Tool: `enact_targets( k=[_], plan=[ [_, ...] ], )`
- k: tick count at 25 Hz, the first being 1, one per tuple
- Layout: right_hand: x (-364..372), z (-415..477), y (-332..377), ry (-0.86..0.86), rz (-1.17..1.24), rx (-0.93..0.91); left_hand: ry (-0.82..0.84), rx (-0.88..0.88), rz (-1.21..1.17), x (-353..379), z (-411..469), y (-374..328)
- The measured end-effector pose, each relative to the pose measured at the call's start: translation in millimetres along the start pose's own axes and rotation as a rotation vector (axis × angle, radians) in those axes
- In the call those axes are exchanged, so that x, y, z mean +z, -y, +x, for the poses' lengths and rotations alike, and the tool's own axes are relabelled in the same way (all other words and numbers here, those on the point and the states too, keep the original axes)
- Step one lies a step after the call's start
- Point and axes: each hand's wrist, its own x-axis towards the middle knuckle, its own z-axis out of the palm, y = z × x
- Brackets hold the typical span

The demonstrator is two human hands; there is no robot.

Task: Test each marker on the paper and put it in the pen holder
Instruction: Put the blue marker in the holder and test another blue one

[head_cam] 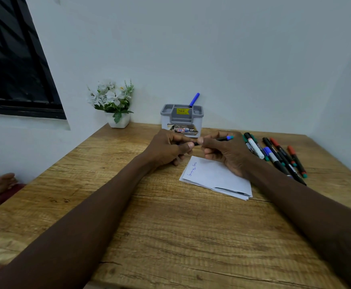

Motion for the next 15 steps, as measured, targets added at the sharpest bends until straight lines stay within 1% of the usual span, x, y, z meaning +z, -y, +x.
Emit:
enact_targets(
  k=[2,4,6,9,11,15],
  plan=[
    [0.1,0.1,0.0,-0.005,0.033,-0.012,0.000,-0.004,-0.034,0.7,-0.7,-2.3],
    [-1.1,1.8,0.0,0.007,0.146,0.041,-0.018,0.005,-0.068,-0.5,-1.6,-4.5],
    [-3.7,4.3,-1.4,0.033,0.189,0.077,-0.056,0.022,-0.087,-2.8,-3.1,-5.9],
    [-4.0,6.1,-5.6,0.102,0.096,0.069,-0.103,0.049,-0.119,-3.2,-5.1,-6.3],
    [-3.3,6.7,-6.8,0.133,0.022,0.052,-0.118,0.071,-0.096,-1.3,-6.1,-5.0],
    [-3.3,5.2,-6.1,0.147,-0.066,0.009,-0.136,0.083,-0.046,5.2,-6.5,-5.2]
  ],
)
